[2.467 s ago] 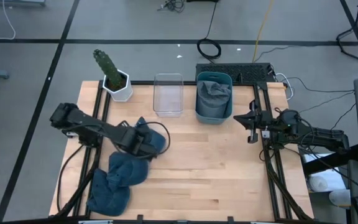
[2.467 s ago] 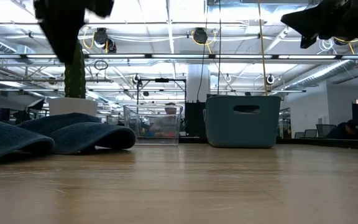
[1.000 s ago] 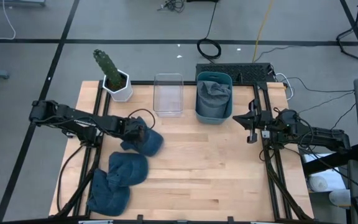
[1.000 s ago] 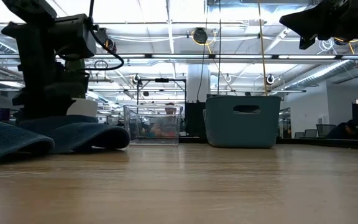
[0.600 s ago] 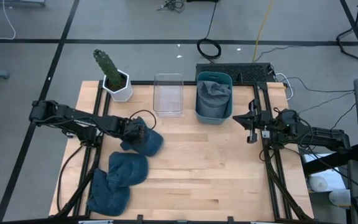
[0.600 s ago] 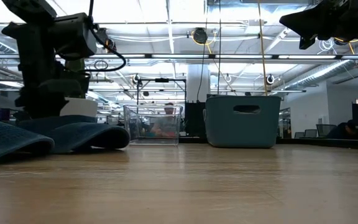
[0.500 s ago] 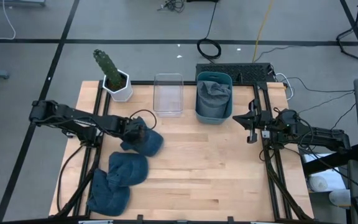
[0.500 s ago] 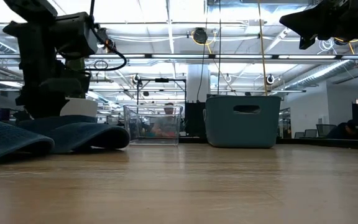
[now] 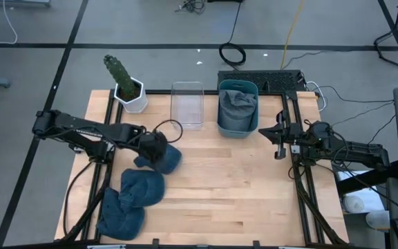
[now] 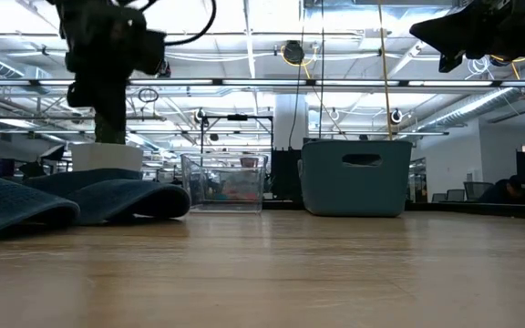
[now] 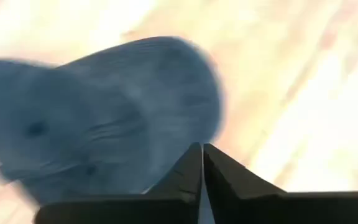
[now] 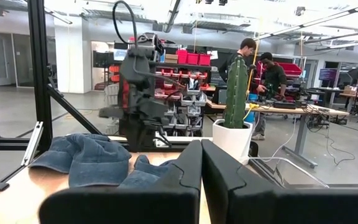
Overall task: Pick & Place hat
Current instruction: Put the top blue cap into the transparent bin
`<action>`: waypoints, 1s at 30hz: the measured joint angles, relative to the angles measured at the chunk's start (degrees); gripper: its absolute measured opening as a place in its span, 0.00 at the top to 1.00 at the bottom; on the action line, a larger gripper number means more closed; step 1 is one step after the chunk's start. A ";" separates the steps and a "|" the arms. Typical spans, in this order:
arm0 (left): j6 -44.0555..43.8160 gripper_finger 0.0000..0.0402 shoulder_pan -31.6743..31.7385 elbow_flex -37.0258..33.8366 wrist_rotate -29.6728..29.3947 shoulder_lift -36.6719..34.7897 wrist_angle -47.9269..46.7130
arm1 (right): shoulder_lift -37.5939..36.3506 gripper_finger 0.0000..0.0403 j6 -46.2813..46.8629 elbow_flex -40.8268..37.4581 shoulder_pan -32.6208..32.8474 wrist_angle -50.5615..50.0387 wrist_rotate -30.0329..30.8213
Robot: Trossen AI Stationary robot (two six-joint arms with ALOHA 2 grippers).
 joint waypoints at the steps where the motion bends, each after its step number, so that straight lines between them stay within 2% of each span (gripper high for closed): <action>1: 0.52 0.92 -0.24 0.01 0.84 0.00 0.83 | 0.00 1.00 -0.01 0.00 0.00 -0.19 0.00; 5: -0.40 0.80 -0.84 -0.92 -0.72 0.02 1.21 | 0.00 1.00 0.01 0.00 0.00 -0.31 0.00; 12: -1.55 0.51 -1.06 -5.40 -4.27 0.04 2.03 | 0.00 1.00 0.01 0.00 0.00 -0.31 0.00; 17: -4.22 0.39 -1.04 -9.26 -7.47 0.04 2.86 | 0.00 1.00 0.01 0.00 0.00 -0.31 0.00; 23: -5.09 0.35 -1.04 -13.18 -5.86 0.04 9.36 | 0.00 1.00 0.01 0.00 0.00 -0.28 0.00; 27: -6.46 0.40 -0.33 -15.41 -5.80 0.03 11.45 | 0.00 1.00 0.03 -0.02 0.00 -0.28 0.00; 30: -7.26 0.48 0.53 -15.85 -4.79 0.00 11.63 | 0.00 1.00 0.01 -0.02 0.00 -0.28 0.00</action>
